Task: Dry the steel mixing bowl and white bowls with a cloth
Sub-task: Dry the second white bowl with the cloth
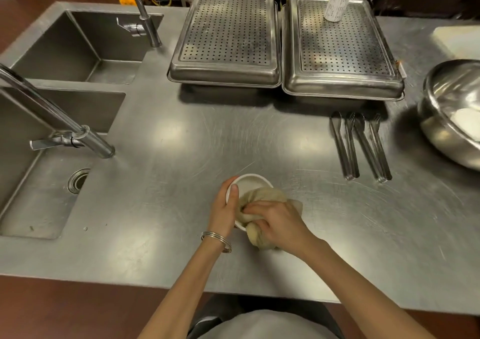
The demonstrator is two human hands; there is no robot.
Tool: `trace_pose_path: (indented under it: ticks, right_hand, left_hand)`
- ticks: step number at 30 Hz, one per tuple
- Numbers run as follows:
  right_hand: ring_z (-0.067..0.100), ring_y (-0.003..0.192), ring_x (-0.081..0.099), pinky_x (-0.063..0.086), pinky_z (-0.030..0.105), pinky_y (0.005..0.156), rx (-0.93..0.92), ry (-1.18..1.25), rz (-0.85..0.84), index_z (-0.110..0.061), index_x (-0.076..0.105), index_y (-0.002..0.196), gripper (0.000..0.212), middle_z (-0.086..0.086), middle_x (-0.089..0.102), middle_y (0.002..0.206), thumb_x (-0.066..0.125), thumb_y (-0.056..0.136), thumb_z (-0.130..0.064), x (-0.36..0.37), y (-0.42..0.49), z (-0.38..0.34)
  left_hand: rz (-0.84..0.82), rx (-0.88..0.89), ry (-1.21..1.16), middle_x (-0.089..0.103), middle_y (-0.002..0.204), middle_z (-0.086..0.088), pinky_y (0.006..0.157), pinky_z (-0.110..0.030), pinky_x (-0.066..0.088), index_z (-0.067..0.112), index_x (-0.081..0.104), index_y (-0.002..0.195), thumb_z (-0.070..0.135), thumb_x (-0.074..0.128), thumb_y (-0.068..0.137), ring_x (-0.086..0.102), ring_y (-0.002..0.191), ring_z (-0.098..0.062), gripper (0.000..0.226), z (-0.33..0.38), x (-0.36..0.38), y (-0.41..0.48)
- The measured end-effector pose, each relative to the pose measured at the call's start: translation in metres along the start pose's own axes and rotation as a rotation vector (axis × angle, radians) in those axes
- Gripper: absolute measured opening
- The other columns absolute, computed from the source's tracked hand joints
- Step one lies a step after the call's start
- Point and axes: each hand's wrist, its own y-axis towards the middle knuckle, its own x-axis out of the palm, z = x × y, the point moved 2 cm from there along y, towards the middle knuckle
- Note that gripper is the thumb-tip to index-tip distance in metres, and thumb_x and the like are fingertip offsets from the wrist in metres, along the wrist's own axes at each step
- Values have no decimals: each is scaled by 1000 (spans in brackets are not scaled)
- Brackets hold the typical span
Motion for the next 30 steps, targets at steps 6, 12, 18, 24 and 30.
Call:
trace_pose_path:
  ticks: [6, 12, 18, 24, 30]
  right_hand:
    - [15, 109, 58, 40, 19, 89, 199, 154, 37, -25, 63, 118, 30, -4, 65, 118, 56, 89, -19, -23, 2, 19]
    - [19, 119, 53, 31, 18, 95, 168, 42, 214, -17, 54, 128, 38, 2, 57, 130, 47, 93, -28, 14, 7, 0]
    - [17, 118, 40, 43, 36, 96, -48, -163, 131, -20, 59, 121, 50, -4, 61, 123, 42, 84, -47, 25, -5, 10]
    - [17, 134, 16, 27, 46, 100, 66, -145, 110, -42, 37, 135, 51, -7, 36, 145, 29, 87, -58, 42, -15, 12]
    - [25, 108, 52, 47, 37, 84, 70, -82, 65, -33, 42, 135, 49, 1, 56, 121, 53, 89, -22, 49, -8, 7]
  left_hand:
    - [-11, -194, -129, 57, 106, 7, 90, -52, 49, 44, 50, 99, 43, 28, 97, 55, 104, -21, 22, -6, -1, -6]
    - [-59, -103, -141, 59, 113, 1, 92, -39, 49, 37, 50, 109, 36, 32, 96, 58, 104, -15, 22, -6, 0, -12]
    - [-78, -40, -117, 58, 112, 6, 89, -33, 49, 38, 50, 109, 44, 32, 87, 56, 102, -8, 29, -15, -12, -16]
    - [-55, -25, -139, 57, 116, 5, 90, -31, 50, 33, 50, 115, 42, 35, 88, 56, 108, -13, 32, -19, -14, -14]
    - [-57, -67, -65, 56, 120, -2, 91, -36, 49, 34, 48, 116, 33, 31, 97, 55, 107, -16, 26, -29, -18, -13]
